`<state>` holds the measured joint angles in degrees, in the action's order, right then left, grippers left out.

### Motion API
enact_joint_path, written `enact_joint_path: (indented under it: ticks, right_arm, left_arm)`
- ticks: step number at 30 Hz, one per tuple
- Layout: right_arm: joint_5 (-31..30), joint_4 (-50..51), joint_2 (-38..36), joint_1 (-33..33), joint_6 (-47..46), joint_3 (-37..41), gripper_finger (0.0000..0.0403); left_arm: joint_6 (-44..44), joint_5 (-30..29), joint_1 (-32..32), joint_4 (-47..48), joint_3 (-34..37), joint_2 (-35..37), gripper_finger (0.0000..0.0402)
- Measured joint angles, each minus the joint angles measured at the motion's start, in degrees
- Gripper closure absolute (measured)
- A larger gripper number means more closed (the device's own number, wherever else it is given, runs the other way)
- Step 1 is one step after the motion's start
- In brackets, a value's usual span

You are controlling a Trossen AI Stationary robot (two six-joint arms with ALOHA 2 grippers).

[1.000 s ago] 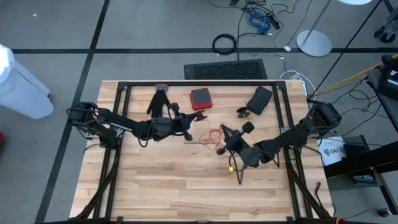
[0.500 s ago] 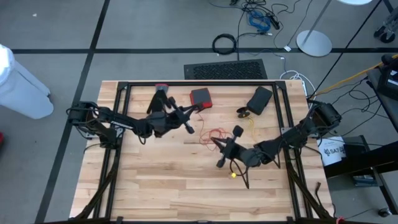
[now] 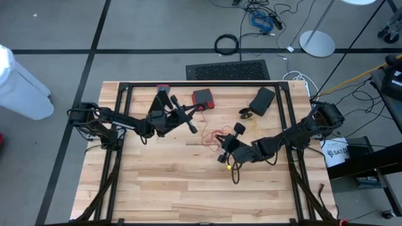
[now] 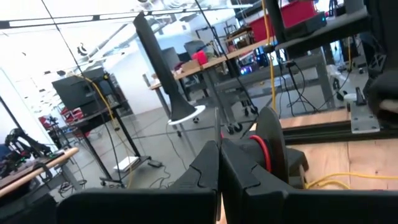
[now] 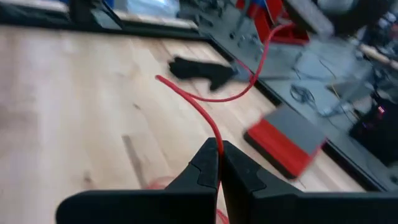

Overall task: Coil cords
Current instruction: Uncoil the red wire from the spool

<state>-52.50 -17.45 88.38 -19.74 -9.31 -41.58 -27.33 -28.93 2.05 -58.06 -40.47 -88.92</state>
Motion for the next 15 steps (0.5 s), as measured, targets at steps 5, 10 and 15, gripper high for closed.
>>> enact_joint_path:
  ticks: [5,10,15]
  right_arm:
    - [-0.35,7.1,0.0,1.86,-6.43,0.0,0.0403]
    - [1.64,10.08,0.01,2.49,-9.45,0.0,0.04]
    - [2.04,9.99,0.02,1.52,-9.78,0.0,0.0373]
  left_arm:
    - [-0.07,0.02,-0.86,0.17,-0.13,1.72,0.0401]
    - [-0.13,0.7,-1.1,0.91,-0.15,4.04,0.0401]
    - [-0.13,1.61,-1.1,1.62,-0.15,4.85,0.0401]
